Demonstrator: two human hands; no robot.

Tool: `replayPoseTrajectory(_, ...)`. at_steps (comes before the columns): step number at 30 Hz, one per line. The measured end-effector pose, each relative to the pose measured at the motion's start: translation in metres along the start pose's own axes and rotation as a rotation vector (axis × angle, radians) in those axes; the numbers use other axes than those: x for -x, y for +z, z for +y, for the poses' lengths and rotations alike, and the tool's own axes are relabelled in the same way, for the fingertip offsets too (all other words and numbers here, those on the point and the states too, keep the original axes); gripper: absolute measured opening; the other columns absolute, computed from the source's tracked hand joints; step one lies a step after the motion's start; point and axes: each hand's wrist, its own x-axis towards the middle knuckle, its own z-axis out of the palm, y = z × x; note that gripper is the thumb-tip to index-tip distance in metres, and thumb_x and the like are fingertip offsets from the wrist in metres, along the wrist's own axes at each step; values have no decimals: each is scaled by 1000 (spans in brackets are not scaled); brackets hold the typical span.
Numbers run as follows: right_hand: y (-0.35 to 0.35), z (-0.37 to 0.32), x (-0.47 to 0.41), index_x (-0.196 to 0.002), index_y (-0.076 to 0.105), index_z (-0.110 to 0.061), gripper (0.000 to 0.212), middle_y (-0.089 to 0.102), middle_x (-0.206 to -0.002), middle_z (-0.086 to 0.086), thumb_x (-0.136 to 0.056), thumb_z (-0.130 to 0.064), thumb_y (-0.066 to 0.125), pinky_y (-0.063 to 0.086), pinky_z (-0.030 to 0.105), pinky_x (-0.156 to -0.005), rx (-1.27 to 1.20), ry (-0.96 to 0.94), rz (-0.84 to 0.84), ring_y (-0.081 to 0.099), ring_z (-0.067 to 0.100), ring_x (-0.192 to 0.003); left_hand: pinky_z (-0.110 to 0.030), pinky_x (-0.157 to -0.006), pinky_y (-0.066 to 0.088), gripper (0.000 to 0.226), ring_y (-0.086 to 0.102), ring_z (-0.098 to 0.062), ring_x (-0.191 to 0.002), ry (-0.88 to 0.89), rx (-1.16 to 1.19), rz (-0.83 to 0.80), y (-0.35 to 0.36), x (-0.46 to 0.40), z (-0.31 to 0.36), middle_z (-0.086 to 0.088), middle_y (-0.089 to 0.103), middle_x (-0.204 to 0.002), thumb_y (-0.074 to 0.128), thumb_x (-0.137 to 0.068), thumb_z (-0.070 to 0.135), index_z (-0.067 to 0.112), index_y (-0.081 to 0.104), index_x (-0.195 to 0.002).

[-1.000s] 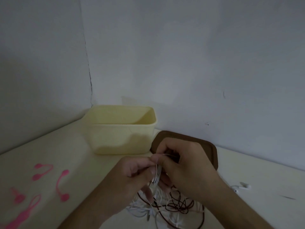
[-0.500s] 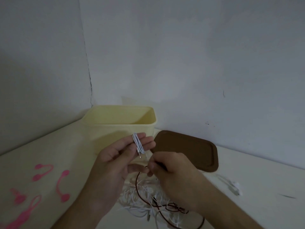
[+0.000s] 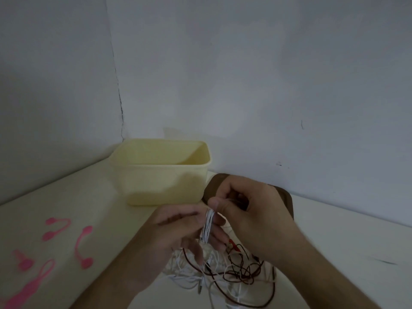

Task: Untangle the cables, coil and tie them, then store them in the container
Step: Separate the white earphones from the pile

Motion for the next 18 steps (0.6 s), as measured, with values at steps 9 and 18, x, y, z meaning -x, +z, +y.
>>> replayPoseTrajectory(9, 19, 5, 6, -82, 69, -22, 32, 55, -60, -12, -110, -26, 55, 38, 23, -55, 11, 97, -203, 48, 5, -55, -27, -50, 54, 28, 78, -19, -95, 139, 320, 300, -2, -1, 5, -15, 79, -108, 67, -89, 21, 7, 81, -108)
replayPoseTrajectory(18, 2, -13, 4, -82, 69, -26, 21, 65, -62, -15, -102, -30, 69, 45, 20, -53, 210, -13, -170, 62, 4, -57, -28, -52, 51, 16, 68, -12, -71, 49, -263, 167, 7, -3, -7, -2, 77, -86, 65, -101, 17, 19, 80, -97)
